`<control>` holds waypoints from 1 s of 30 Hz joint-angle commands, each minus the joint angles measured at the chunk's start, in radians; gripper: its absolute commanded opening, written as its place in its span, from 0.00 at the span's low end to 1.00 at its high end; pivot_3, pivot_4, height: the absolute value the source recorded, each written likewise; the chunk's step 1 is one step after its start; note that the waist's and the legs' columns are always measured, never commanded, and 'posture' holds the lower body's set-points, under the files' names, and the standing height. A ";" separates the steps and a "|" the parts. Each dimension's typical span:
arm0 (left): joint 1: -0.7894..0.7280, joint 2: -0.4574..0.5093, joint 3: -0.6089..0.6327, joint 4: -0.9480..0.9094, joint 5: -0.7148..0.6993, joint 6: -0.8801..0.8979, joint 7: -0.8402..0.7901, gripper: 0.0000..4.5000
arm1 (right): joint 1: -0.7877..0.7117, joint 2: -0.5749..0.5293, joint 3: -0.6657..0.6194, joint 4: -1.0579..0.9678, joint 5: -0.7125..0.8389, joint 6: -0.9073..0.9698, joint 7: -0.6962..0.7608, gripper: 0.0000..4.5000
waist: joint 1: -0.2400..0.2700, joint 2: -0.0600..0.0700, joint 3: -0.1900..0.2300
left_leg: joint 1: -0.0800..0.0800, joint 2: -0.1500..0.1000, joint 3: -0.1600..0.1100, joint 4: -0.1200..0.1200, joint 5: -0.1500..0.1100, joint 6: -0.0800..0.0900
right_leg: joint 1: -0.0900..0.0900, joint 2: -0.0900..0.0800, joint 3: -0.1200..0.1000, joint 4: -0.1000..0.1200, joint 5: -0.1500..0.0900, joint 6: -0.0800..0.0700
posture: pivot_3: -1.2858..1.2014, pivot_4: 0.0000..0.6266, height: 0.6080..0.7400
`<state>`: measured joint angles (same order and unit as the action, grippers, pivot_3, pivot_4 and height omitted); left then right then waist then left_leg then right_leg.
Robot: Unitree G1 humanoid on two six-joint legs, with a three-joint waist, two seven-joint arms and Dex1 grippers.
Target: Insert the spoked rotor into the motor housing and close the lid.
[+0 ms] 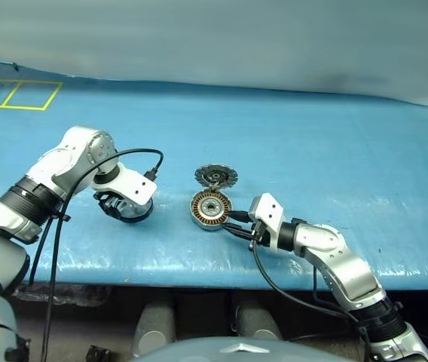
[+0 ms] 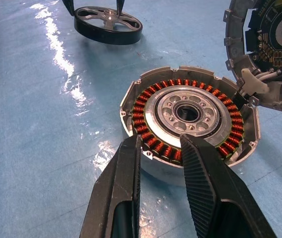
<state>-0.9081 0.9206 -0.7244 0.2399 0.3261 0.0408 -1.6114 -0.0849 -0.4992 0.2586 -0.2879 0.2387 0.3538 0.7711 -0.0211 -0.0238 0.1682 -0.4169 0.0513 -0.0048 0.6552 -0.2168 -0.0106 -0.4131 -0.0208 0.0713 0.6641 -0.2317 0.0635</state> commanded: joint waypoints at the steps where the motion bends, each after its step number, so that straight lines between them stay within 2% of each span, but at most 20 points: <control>1: -0.004 0.002 0.013 -0.009 -0.010 0.006 -0.003 0.73 | 0.001 -0.004 -0.012 -0.044 -0.003 -0.007 -0.003 0.30 | 0.000 0.000 0.000 | 0.000 0.000 0.000 0.000 0.000 0.000 | 0.000 0.000 0.000 0.000 0.000 0.000 | 0.52 0.24 1.00; 5: -0.052 0.061 -0.062 -0.035 -0.094 0.018 -0.003 0.73 | 0.000 -0.004 -0.014 -0.037 -0.007 -0.010 -0.009 0.30 | -0.002 0.000 0.000 | 0.000 0.000 0.000 0.001 0.000 0.000 | 0.000 0.000 0.000 0.000 0.001 0.001 | 0.52 0.24 1.00; 10: -0.104 0.081 -0.119 -0.017 -0.134 -0.002 -0.003 0.73 | -0.002 0.000 -0.013 -0.031 -0.011 -0.014 -0.012 0.30 | -0.003 0.000 0.000 | -0.001 0.000 0.000 0.001 0.000 0.000 | -0.001 0.000 0.000 0.001 0.001 0.001 | 0.52 0.24 1.00; 23: -0.083 -0.029 -0.028 0.056 -0.031 -0.035 0.000 0.73 | 0.002 0.006 -0.012 -0.030 -0.027 -0.022 -0.016 0.30 | -0.002 0.000 0.000 | -0.001 0.000 0.000 0.002 0.000 0.000 | -0.001 0.000 0.000 0.001 0.001 0.002 | 0.52 0.24 1.00; 30: -0.062 -0.042 -0.014 0.077 0.000 -0.053 -0.003 0.73 | 0.012 0.005 -0.015 -0.038 -0.031 -0.021 -0.020 0.30 | -0.004 0.000 0.000 | -0.001 0.000 0.000 0.002 0.000 0.000 | -0.001 0.000 0.001 0.001 0.001 0.002 | 0.52 0.24 1.00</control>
<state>-0.9708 0.8751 -0.7697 0.3145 0.3137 -0.0062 -1.6121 -0.0714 -0.4961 0.2588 -0.2877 0.2066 0.3491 0.7553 -0.0251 -0.0239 0.1683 -0.4182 0.0513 -0.0048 0.6577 -0.2169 -0.0105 -0.4136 -0.0205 0.0719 0.6649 -0.2305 0.0654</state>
